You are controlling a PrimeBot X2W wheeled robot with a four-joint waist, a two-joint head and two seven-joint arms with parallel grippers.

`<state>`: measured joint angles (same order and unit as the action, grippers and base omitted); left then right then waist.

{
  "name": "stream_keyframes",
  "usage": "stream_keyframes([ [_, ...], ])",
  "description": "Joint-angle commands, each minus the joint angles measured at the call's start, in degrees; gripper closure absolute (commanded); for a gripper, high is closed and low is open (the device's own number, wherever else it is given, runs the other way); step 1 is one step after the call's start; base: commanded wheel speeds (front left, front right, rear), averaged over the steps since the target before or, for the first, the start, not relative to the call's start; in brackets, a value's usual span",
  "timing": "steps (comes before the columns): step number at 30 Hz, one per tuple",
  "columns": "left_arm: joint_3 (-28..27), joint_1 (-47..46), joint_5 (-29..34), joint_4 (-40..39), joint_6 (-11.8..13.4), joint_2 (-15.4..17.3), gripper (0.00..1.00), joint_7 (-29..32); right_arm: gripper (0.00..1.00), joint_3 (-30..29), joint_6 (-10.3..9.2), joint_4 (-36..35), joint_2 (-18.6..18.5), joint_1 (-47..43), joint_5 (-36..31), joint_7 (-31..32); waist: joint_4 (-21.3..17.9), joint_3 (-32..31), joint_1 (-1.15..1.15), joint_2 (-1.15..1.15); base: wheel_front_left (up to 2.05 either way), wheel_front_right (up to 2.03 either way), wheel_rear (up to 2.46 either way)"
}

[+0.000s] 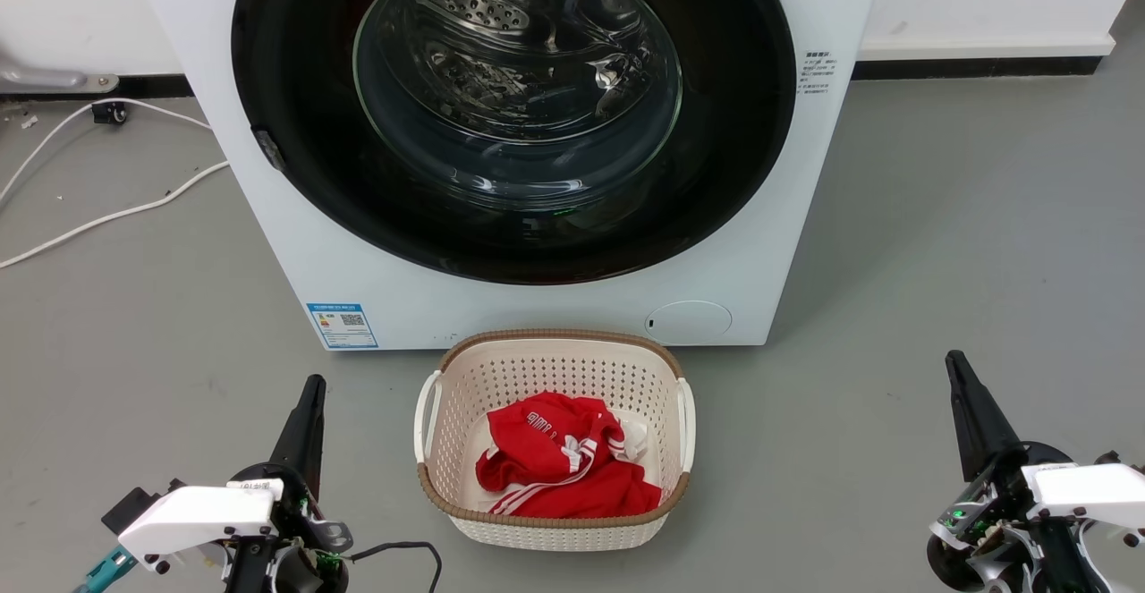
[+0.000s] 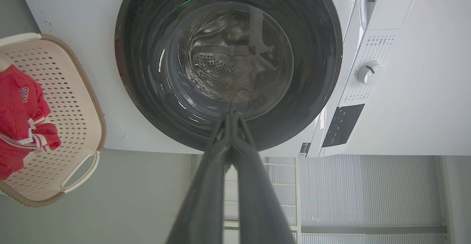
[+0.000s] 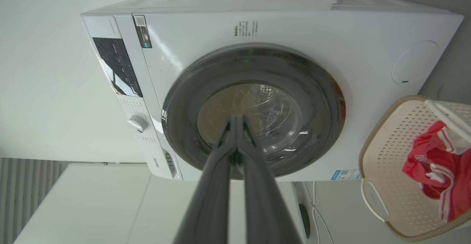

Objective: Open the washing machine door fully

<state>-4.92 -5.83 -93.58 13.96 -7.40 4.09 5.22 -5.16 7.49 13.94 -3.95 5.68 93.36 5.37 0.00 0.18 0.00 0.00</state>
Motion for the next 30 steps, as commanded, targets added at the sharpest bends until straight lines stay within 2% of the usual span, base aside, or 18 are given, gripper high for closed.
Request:
stream_keyframes([
  [1,-0.2,-0.5,0.2,0.1,-0.2,-0.1,1.0,0.1,1.0,-0.1,0.0,0.1,0.2,0.8,-0.2,0.2,0.0,0.0,0.0,0.0,0.0,0.0,0.0],
  [12,-0.3,-0.5,0.4,0.1,-0.2,-0.2,1.0,0.3,1.0,-0.3,0.0,0.1,0.3,0.8,-0.4,0.3,0.0,0.0,0.0,0.0,0.0,0.0,0.0],
  [13,-0.2,0.1,0.1,0.1,0.0,-0.2,0.0,0.1,0.0,-0.2,0.0,0.1,0.2,-0.1,-0.1,0.2,0.0,0.0,0.0,0.0,0.0,0.0,0.0],
  [23,1.9,-0.5,2.1,-1.0,0.0,-0.4,0.0,-2.5,0.0,1.6,0.0,-1.8,0.3,-0.6,-0.7,-2.4,0.1,0.1,0.0,0.0,0.0,0.0,0.0],
  [30,1.7,-0.6,7.3,-3.1,0.0,-0.5,0.0,-4.3,0.0,2.2,0.0,-4.0,0.4,-0.9,-4.7,-4.3,0.2,0.2,0.0,0.0,0.0,0.0,0.0],
])
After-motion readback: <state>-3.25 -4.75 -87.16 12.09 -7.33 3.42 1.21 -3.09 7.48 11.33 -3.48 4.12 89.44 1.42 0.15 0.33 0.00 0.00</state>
